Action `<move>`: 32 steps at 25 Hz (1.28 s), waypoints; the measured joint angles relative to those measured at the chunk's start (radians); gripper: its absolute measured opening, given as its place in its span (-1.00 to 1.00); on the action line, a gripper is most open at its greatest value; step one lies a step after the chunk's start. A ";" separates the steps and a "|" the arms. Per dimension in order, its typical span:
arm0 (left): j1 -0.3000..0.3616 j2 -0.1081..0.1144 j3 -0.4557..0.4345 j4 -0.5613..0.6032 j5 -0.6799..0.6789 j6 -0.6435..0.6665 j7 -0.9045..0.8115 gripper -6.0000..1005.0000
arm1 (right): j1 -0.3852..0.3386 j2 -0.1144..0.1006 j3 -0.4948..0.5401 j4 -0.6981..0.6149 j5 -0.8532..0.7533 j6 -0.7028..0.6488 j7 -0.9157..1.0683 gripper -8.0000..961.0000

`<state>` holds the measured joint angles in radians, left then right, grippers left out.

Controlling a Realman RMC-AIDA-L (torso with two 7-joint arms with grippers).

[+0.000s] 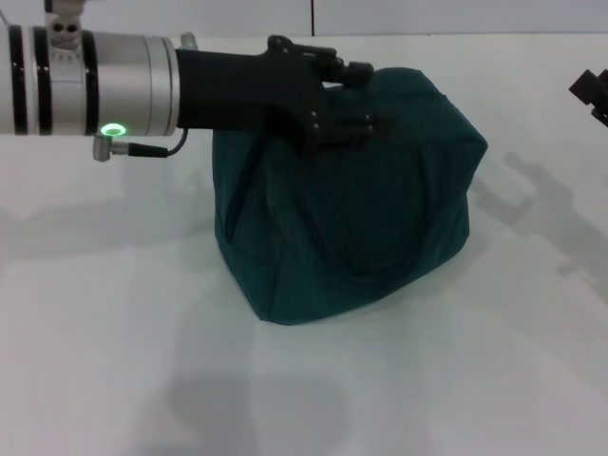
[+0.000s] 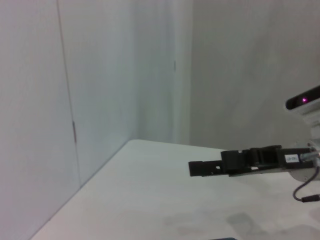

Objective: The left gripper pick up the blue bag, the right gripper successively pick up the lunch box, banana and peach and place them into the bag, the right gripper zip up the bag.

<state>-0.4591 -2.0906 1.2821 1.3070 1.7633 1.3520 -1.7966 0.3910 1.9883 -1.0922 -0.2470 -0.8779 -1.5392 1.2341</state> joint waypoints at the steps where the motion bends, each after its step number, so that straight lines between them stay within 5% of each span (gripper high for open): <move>1: 0.002 0.000 -0.001 0.000 -0.006 -0.004 0.001 -0.27 | 0.000 -0.001 0.000 0.000 -0.001 -0.003 -0.003 0.84; 8: 0.060 0.006 -0.070 0.019 -0.149 0.028 0.050 0.35 | -0.023 -0.034 -0.008 -0.025 -0.031 -0.097 -0.087 0.84; 14: 0.153 0.007 -0.215 0.009 -0.243 0.254 0.154 0.67 | -0.082 -0.056 -0.004 -0.184 -0.209 -0.218 -0.175 0.84; 18: 0.242 0.008 -0.252 -0.017 -0.235 0.332 0.218 0.71 | -0.127 -0.043 -0.001 -0.272 -0.322 -0.242 -0.248 0.84; 25: 0.367 0.005 -0.256 -0.130 -0.175 0.364 0.374 0.70 | -0.141 0.002 0.000 -0.238 -0.446 -0.194 -0.393 0.83; 32: 0.348 0.008 -0.308 -0.348 -0.094 0.353 0.495 0.69 | -0.131 0.014 -0.007 -0.134 -0.480 -0.093 -0.459 0.83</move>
<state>-0.1112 -2.0825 0.9738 0.9586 1.6688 1.7053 -1.3018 0.2598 2.0019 -1.0997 -0.3812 -1.3575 -1.6324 0.7752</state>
